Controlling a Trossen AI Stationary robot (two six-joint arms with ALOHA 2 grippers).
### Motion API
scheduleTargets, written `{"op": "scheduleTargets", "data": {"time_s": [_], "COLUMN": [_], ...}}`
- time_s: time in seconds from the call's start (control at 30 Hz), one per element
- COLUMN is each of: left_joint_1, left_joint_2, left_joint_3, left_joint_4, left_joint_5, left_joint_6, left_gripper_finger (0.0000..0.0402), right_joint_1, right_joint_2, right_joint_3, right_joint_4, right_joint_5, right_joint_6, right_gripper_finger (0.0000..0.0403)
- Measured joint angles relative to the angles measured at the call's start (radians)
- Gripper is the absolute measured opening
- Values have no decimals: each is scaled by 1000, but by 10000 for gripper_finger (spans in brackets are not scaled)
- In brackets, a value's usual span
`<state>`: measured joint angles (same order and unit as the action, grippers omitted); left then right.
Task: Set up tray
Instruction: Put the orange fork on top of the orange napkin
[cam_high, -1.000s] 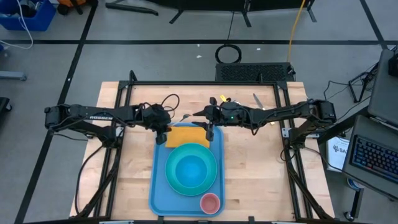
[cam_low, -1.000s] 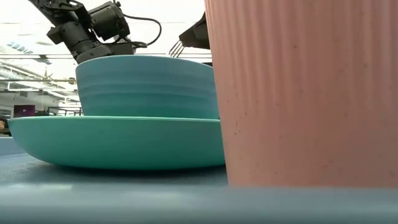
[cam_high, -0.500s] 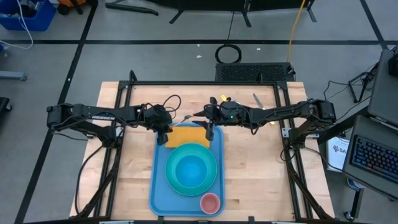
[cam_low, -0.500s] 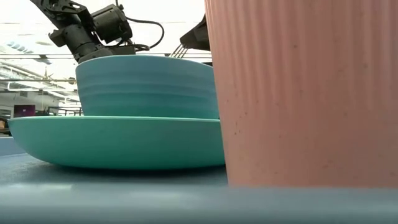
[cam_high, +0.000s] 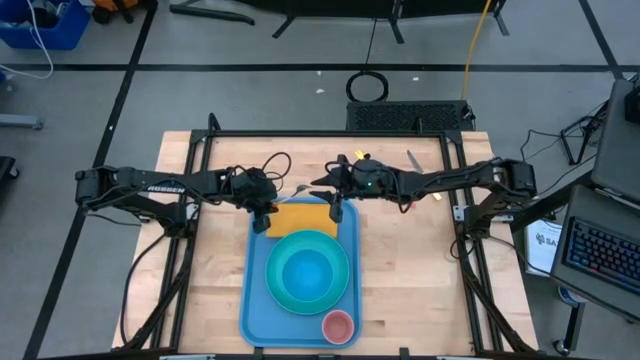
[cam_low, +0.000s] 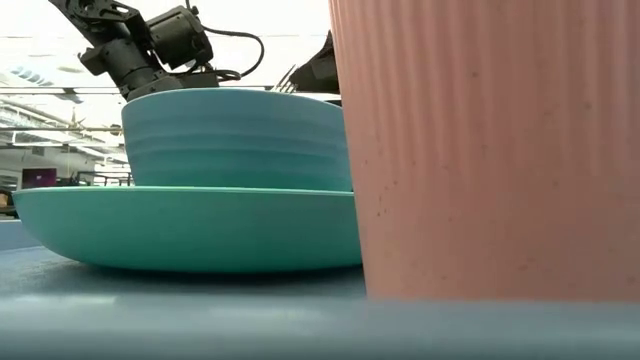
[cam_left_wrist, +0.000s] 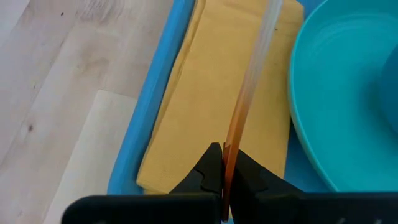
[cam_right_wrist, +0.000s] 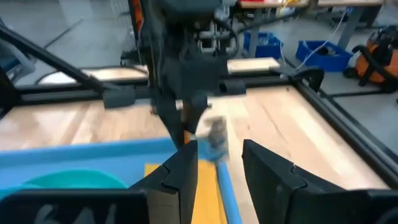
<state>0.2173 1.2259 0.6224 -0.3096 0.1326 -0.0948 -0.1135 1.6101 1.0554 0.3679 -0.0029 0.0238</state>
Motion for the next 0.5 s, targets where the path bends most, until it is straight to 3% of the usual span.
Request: {"op": "scheduleTargets", "data": {"time_s": [0.23,0.5], "left_joint_1": [-5,-5], "left_joint_2": [0,0], "left_joint_3": [0,0], "left_joint_4": [-1,-7], "left_joint_5": [2,1], "left_joint_6": [4,6], "left_gripper_finger": [4,4], "right_joint_1": [0,-5], "right_joint_2": [15,15], "right_joint_3": [2,2], "right_joint_4": [23,39], "right_joint_5": [-1,-4], "right_joint_6": [6,12], "right_gripper_finger": [104,60]}}
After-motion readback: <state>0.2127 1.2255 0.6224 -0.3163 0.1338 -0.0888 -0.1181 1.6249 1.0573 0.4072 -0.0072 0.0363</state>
